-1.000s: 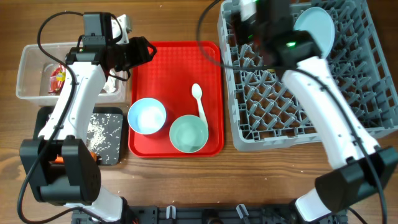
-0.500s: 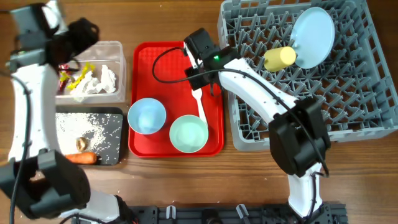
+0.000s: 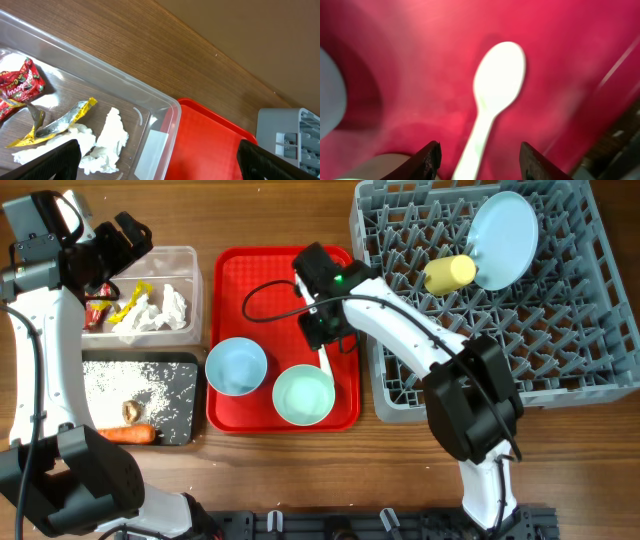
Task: Sort waste into correct bins and load items into the dishwasher rack
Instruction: 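Move right gripper to the white spoon and grasp it, then carry the white spoon into the rack and release it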
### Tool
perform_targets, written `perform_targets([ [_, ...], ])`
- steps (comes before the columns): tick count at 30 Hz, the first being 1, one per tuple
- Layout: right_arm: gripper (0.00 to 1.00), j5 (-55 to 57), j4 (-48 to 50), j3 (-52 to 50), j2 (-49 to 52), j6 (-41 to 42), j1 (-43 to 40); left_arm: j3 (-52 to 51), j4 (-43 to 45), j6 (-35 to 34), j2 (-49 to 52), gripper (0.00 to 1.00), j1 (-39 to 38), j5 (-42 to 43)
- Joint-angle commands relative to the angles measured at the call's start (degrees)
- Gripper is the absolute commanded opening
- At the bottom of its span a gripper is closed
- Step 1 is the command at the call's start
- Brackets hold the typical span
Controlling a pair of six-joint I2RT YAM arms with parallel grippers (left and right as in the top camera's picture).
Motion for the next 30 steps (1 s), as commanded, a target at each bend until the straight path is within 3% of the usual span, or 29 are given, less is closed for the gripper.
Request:
perform_targets([
  [1,0.52,0.1,0.7,-0.5,1.2,1.0,2.0,0.8,0.0,0.2,-0.7,1.00,0.4,-0.6],
  [10,0.49,8.7,10.0,-9.1,1.2,1.1,2.9,0.8,0.0,0.2,-0.7,1.00,0.4,-0.6],
  [21,0.48,8.6,15.0,-13.4,1.2,1.2,2.9,0.8,0.0,0.2,-0.7,1.00,0.4,-0.6],
  [24,0.39,8.6,17.2,-15.4,1.2,1.2,2.9,0.8,0.0,0.2,-0.7,1.00,0.4,-0.6],
  [26,0.27,8.6,17.4,-15.3,1.1,1.0,2.9,0.8,0.0,0.2,-0.7,1.00,0.4,-0.6],
  [30,0.13,8.7,17.3,-13.4,1.1,-0.6,2.9,0.8,0.0,0.2,-0.7,1.00,0.4,-0.6],
])
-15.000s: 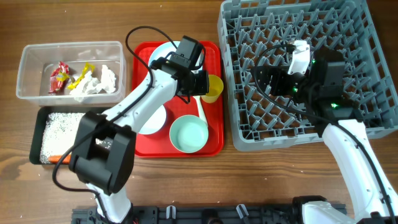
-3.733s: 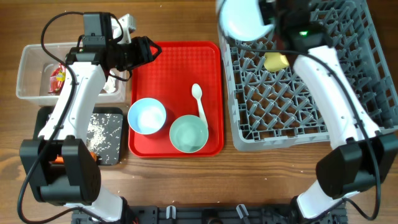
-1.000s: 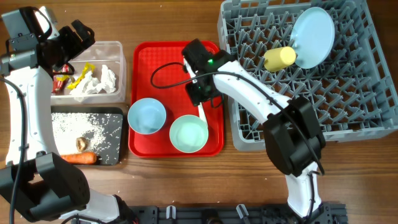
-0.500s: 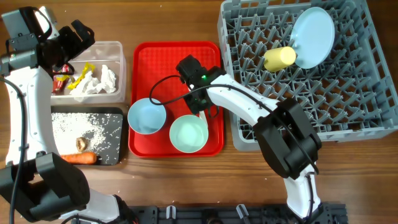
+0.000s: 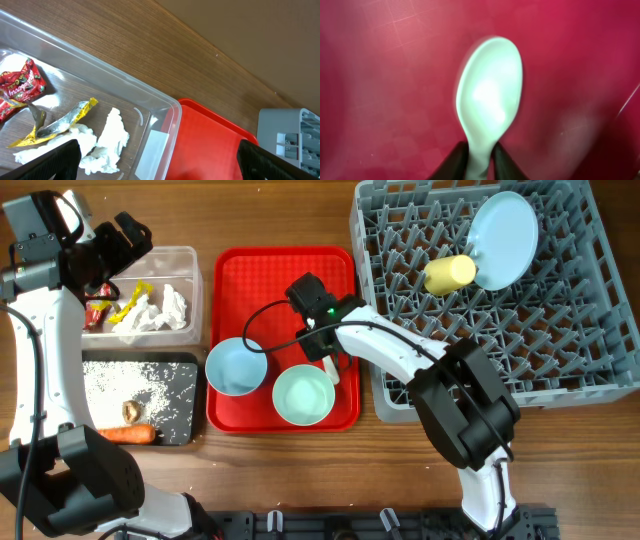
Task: Sort waste into correct bins and load items into the dishwasher rack
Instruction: 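Carry the white spoon into the rack and release it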
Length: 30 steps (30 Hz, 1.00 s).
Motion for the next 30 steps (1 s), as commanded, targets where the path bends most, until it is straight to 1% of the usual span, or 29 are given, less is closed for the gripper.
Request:
perform_targets([
  [1,0.12,0.1,-0.6,0.2,1.6,-1.3,0.0,0.8,0.0,0.2,-0.7,1.00,0.4,-0.4],
  [3,0.04,0.6,-0.5,1.8,1.3,-2.6,-0.1,0.8,0.0,0.2,-0.7,1.00,0.4,-0.4],
  [6,0.04,1.0,-0.6,5.2,0.4,-4.5,-0.2,0.8,0.0,0.2,-0.7,1.00,0.4,-0.3],
  [10,0.04,1.9,-1.8,11.0,-3.3,-4.4,-1.7,0.8,0.0,0.2,-0.7,1.00,0.4,-0.4],
  [11,0.04,1.9,-2.6,12.3,-5.8,-4.6,-3.0,0.8,0.0,0.2,-0.7,1.00,0.4,-0.3],
  [15,0.04,2.1,-5.2,12.3,-12.7,-4.7,-7.9,0.8,0.0,0.2,-0.7,1.00,0.4,-0.3],
  [16,0.04,2.1,-6.8,12.3,-15.5,-4.7,-11.1,0.8,0.0,0.2,-0.7,1.00,0.4,-0.4],
  [19,0.04,2.1,-8.6,12.3,-18.4,-4.7,-15.8,0.8,0.0,0.2,-0.7,1.00,0.4,-0.4],
  [21,0.04,2.1,-9.9,12.3,-18.8,-4.3,-19.4,0.8,0.0,0.2,-0.7,1.00,0.4,-0.4],
  [23,0.04,2.1,-10.8,11.5,-18.1,-4.0,-21.2,0.8,0.0,0.2,-0.7,1.00,0.4,-0.4],
  [30,0.05,2.1,-8.6,9.3,-13.1,-4.1,-22.7,0.8,0.0,0.2,-0.7,1.00,0.4,-0.3],
])
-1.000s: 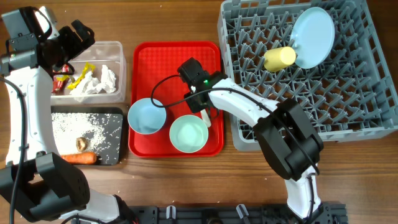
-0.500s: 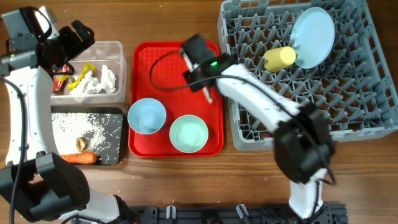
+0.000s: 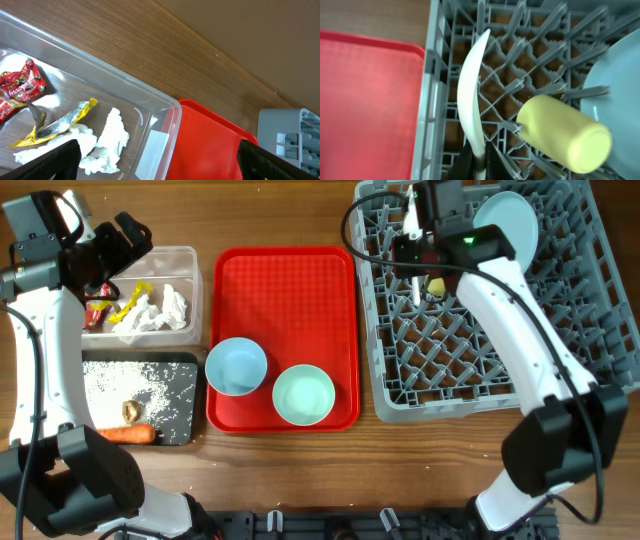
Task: Sort waste into correct bins and load items into the dishwasher rack
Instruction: 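Carry the white spoon into the rack and release it, then reach right gripper to the mint bowl rim and grasp it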
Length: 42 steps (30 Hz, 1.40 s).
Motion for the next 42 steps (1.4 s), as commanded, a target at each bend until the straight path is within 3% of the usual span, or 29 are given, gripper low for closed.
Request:
perform_targets([
  [1,0.05,0.7,2.1,-0.7,4.0,0.0,-0.1,0.8,0.0,0.2,-0.7,1.00,0.4,-0.3],
  [7,0.05,4.9,4.4,-0.7,6.6,-2.1,-0.1,0.8,0.0,0.2,-0.7,1.00,0.4,-0.3],
  [8,0.09,4.9,4.6,-0.7,6.9,-2.4,-0.1,0.8,0.0,0.2,-0.7,1.00,0.4,-0.4],
  [10,0.35,4.9,4.6,-0.7,7.1,-2.3,-0.1,0.8,0.0,0.2,-0.7,1.00,0.4,-0.3],
  [12,0.43,4.9,4.9,-0.7,7.1,-2.4,-0.1,0.8,0.0,0.2,-0.7,1.00,0.4,-0.3],
  [15,0.47,4.9,5.3,-0.7,7.1,-2.3,-0.1,0.8,0.0,0.2,-0.7,1.00,0.4,-0.3],
  [17,0.47,3.0,5.8,-0.1,6.7,-3.0,-0.1,0.8,0.0,0.2,-0.7,1.00,0.4,-0.3],
  [24,0.40,-22.4,1.1,1.5,-0.9,-4.9,3.1,0.8,0.0,0.2,-0.7,1.00,0.4,-0.3],
  [31,0.40,-19.1,-5.7,-3.0,-0.5,-9.3,13.7,0.8,0.0,0.2,-0.7,1.00,0.4,-0.3],
  [42,0.41,-16.5,1.9,-15.2,5.0,-18.9,18.8,0.8,0.0,0.2,-0.7,1.00,0.4,-0.3],
])
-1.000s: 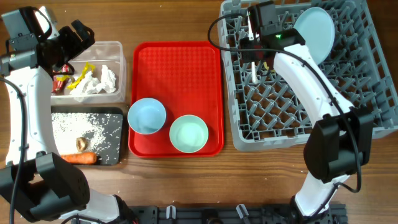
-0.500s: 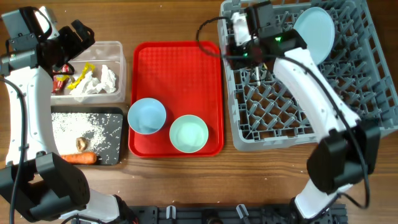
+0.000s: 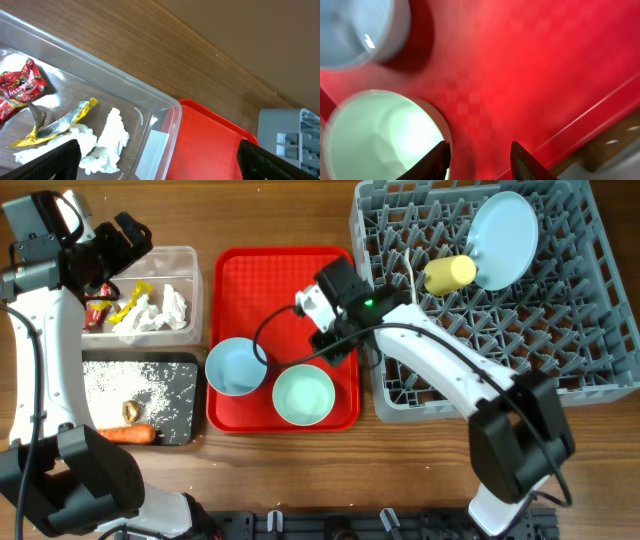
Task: Sort waste into correct bins and load items into the dishwasher rack
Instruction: 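Reach right gripper to the mint bowl rim and grasp it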
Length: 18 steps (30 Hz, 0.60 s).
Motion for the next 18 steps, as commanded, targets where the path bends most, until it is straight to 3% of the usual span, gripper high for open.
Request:
perform_targets([
  [1,0.44,-0.6,-0.1,-1.6,2.6,-4.0,0.1,0.8,0.0,0.2,-0.7,1.00,0.4,-0.3],
  [5,0.50,-9.7,-0.7,-2.8,2.8,-5.8,0.1,0.8,0.0,0.2,-0.7,1.00,0.4,-0.3],
  [14,0.51,-10.2,-0.9,-5.4,3.2,-7.5,0.1,0.8,0.0,0.2,-0.7,1.00,0.4,-0.3],
  [15,0.49,-10.2,0.5,-5.5,3.2,-7.5,0.1,0.8,0.0,0.2,-0.7,1.00,0.4,-0.3],
  [18,0.31,-10.2,4.0,-5.5,3.1,-7.4,0.1,0.8,0.0,0.2,-0.7,1.00,0.4,-0.3],
])
